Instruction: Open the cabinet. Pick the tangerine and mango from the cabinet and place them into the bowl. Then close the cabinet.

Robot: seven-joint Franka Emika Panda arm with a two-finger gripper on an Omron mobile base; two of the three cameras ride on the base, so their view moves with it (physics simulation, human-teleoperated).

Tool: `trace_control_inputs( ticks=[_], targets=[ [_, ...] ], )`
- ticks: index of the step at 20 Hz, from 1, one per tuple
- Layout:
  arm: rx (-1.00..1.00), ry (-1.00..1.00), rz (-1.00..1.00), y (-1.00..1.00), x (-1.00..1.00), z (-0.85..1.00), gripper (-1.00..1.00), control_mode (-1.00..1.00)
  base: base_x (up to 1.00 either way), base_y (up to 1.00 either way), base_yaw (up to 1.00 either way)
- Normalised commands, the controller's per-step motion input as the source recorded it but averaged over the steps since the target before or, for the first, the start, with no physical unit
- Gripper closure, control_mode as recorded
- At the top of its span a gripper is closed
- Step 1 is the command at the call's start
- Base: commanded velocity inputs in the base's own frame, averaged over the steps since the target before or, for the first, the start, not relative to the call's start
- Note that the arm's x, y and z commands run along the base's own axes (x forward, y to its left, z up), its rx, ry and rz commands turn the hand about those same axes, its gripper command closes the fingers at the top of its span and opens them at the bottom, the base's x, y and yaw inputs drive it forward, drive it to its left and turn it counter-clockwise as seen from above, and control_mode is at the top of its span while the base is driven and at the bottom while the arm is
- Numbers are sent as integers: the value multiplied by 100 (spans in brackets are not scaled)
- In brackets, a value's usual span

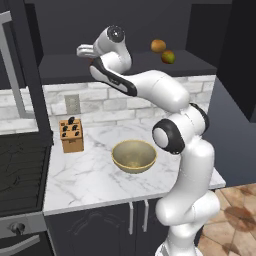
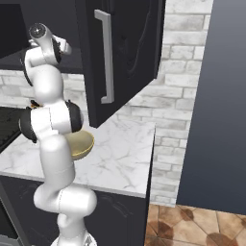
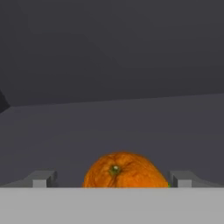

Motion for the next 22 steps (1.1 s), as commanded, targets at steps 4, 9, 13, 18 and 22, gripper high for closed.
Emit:
trace_control_inputs(
  ticks=[4, 9, 13, 18, 22],
  targets=[
    [0, 0, 0, 25, 13, -10, 100, -100, 0, 0, 0],
    [0, 0, 0, 0, 0, 0, 100, -100, 0, 0, 0],
    [0, -1, 0, 0, -25, 0, 100, -100, 0, 0, 0],
    [0, -6, 0, 0, -91, 0, 100, -100, 0, 0, 0],
    [0, -5, 0, -3, -100, -4, 100, -100, 0, 0, 0]
  ],
)
